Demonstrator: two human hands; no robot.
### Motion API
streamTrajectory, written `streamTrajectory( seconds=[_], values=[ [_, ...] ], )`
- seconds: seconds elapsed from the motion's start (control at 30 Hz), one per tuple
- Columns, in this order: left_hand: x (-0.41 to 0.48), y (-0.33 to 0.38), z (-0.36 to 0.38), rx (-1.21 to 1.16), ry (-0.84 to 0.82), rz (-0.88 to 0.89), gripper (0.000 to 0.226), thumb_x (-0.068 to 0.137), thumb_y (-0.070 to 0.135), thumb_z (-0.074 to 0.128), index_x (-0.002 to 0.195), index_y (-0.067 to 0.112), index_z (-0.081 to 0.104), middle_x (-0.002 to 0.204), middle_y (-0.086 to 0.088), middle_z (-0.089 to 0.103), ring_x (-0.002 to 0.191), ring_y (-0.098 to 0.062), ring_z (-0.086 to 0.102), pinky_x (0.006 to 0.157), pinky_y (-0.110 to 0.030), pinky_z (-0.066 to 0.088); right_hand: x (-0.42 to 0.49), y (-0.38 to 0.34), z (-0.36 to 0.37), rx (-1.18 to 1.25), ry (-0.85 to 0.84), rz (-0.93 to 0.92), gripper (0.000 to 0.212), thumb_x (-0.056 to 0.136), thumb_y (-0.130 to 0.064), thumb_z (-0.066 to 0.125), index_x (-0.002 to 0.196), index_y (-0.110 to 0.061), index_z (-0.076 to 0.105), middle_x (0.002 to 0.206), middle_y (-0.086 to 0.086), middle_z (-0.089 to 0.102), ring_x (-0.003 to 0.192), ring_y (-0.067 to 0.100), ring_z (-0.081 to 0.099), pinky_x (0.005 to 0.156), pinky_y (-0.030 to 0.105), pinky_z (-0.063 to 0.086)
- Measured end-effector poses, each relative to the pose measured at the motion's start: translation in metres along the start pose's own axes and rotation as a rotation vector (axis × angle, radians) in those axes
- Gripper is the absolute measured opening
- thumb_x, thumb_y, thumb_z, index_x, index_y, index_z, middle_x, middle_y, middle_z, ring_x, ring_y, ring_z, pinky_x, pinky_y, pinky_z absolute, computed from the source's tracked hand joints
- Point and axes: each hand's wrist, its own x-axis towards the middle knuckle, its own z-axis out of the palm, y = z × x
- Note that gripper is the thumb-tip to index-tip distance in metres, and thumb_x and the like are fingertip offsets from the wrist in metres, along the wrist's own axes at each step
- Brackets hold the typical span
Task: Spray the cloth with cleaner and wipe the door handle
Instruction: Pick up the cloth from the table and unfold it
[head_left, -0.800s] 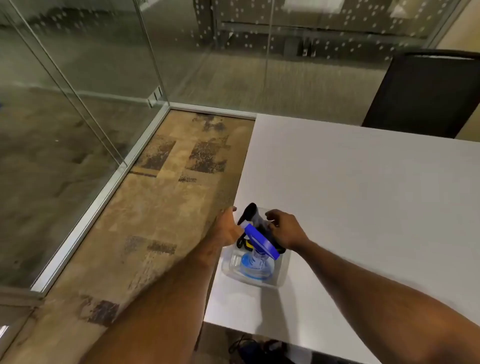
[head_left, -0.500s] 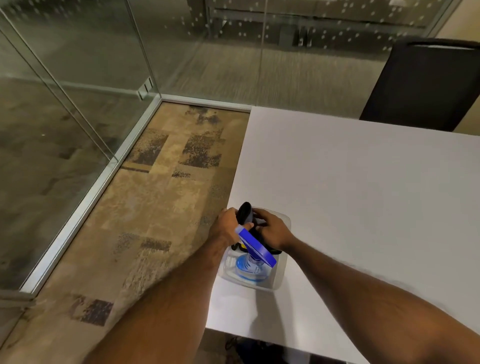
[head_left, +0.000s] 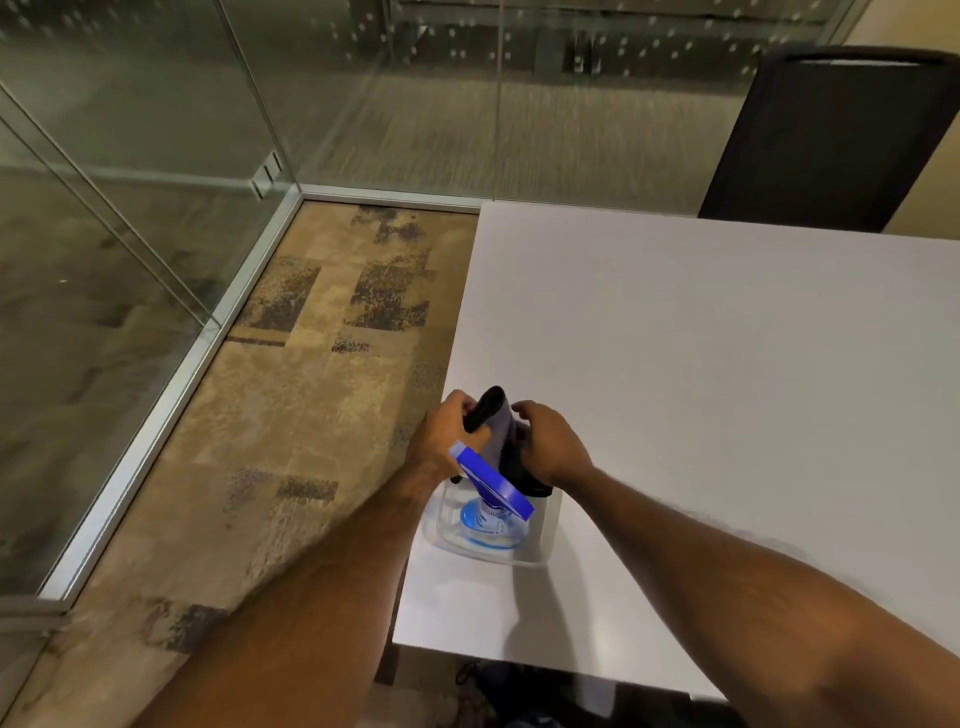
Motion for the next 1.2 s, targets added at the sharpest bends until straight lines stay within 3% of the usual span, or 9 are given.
streamTrajectory(
  seconds=[0.1, 0.17, 0.3, 0.53, 0.67, 0.83, 0.97, 1.1, 1.2],
  values=[
    [-0.003, 0.002, -0.006, -0.079, -0.036, 0.064, 0.028, 0.083, 0.012, 0.067, 0.102, 0.023, 0.051, 0.087, 0.002, 0.064, 0.077, -0.009, 0.062, 0.060, -0.009, 0.047, -0.001, -0.002, -0.004, -0.052, -0.022, -0.016, 0.038, 0.082, -0.020, 0.065, 0.118, -0.009, 0.057, 0.111, 0.016, 0.069, 0.100, 0.038, 0.065, 0.085, 0.049, 0.053],
    [-0.006, 0.005, -0.012, -0.152, -0.047, 0.095, 0.029, 0.084, 0.003, 0.064, 0.101, 0.023, 0.050, 0.083, 0.009, 0.061, 0.075, -0.003, 0.058, 0.057, -0.006, 0.047, -0.004, -0.001, -0.007, -0.049, -0.027, -0.010, 0.043, 0.078, -0.017, 0.069, 0.118, -0.010, 0.056, 0.112, 0.014, 0.068, 0.100, 0.035, 0.065, 0.085, 0.048, 0.053],
    [-0.017, 0.016, -0.029, -0.285, -0.073, 0.134, 0.032, 0.088, -0.001, 0.060, 0.100, 0.026, 0.052, 0.089, 0.004, 0.065, 0.075, -0.009, 0.062, 0.060, -0.014, 0.051, -0.009, 0.002, -0.015, -0.045, -0.038, 0.013, 0.045, 0.076, -0.016, 0.071, 0.120, -0.013, 0.058, 0.116, 0.010, 0.069, 0.103, 0.031, 0.065, 0.086, 0.039, 0.052],
    [-0.027, 0.039, -0.078, -0.485, 0.006, 0.122, 0.028, 0.092, -0.002, 0.062, 0.114, 0.014, 0.054, 0.110, -0.009, 0.068, 0.093, -0.019, 0.066, 0.082, -0.031, 0.057, -0.010, -0.027, -0.054, 0.019, 0.076, -0.098, 0.031, 0.078, -0.016, 0.076, 0.107, -0.009, 0.066, 0.097, 0.004, 0.068, 0.092, 0.028, 0.065, 0.074, 0.030, 0.045],
    [-0.029, 0.049, -0.112, -0.581, 0.124, 0.084, 0.032, 0.091, 0.011, 0.069, 0.117, 0.020, 0.055, 0.110, -0.004, 0.070, 0.094, -0.017, 0.070, 0.082, -0.032, 0.059, -0.015, -0.063, -0.078, 0.105, 0.107, -0.187, 0.035, 0.087, -0.019, 0.071, 0.120, -0.011, 0.063, 0.114, 0.008, 0.069, 0.101, 0.024, 0.063, 0.086, 0.033, 0.052],
    [-0.046, 0.062, -0.165, -0.867, 0.287, 0.041, 0.016, 0.083, 0.023, 0.079, 0.096, 0.026, 0.070, 0.085, 0.006, 0.078, 0.079, -0.011, 0.075, 0.061, -0.020, 0.056, -0.025, -0.126, -0.100, 0.248, 0.060, -0.303, 0.035, 0.095, -0.020, 0.063, 0.129, -0.011, 0.059, 0.122, 0.009, 0.066, 0.110, 0.024, 0.063, 0.094, 0.037, 0.055],
    [-0.075, 0.064, -0.214, -1.096, 0.210, 0.072, 0.026, 0.086, 0.046, 0.071, 0.086, 0.022, 0.080, 0.087, 0.002, 0.078, 0.077, -0.012, 0.074, 0.057, -0.024, 0.056, -0.039, -0.182, -0.111, 0.387, -0.046, -0.363, 0.032, 0.097, -0.019, 0.061, 0.127, -0.009, 0.060, 0.119, 0.012, 0.067, 0.109, 0.025, 0.065, 0.092, 0.038, 0.057],
    [-0.109, 0.052, -0.247, -1.199, 0.160, 0.139, 0.049, 0.087, 0.064, 0.052, 0.100, 0.021, 0.071, 0.095, 0.001, 0.072, 0.087, -0.015, 0.067, 0.074, -0.030, 0.049, -0.058, -0.223, -0.106, 0.602, -0.178, -0.344, 0.031, 0.097, -0.012, 0.057, 0.127, -0.002, 0.061, 0.117, 0.018, 0.067, 0.108, 0.028, 0.066, 0.092, 0.040, 0.055],
    [-0.137, 0.033, -0.253, -1.494, 0.104, 0.160, 0.071, 0.080, 0.083, 0.038, 0.096, 0.022, 0.070, 0.107, -0.004, 0.068, 0.107, -0.025, 0.061, 0.093, -0.040, 0.043, -0.076, -0.249, -0.089, 0.747, -0.289, -0.306, 0.026, 0.099, -0.011, 0.054, 0.123, -0.003, 0.061, 0.110, 0.014, 0.068, 0.099, 0.022, 0.067, 0.088, 0.036, 0.055]
  ],
)
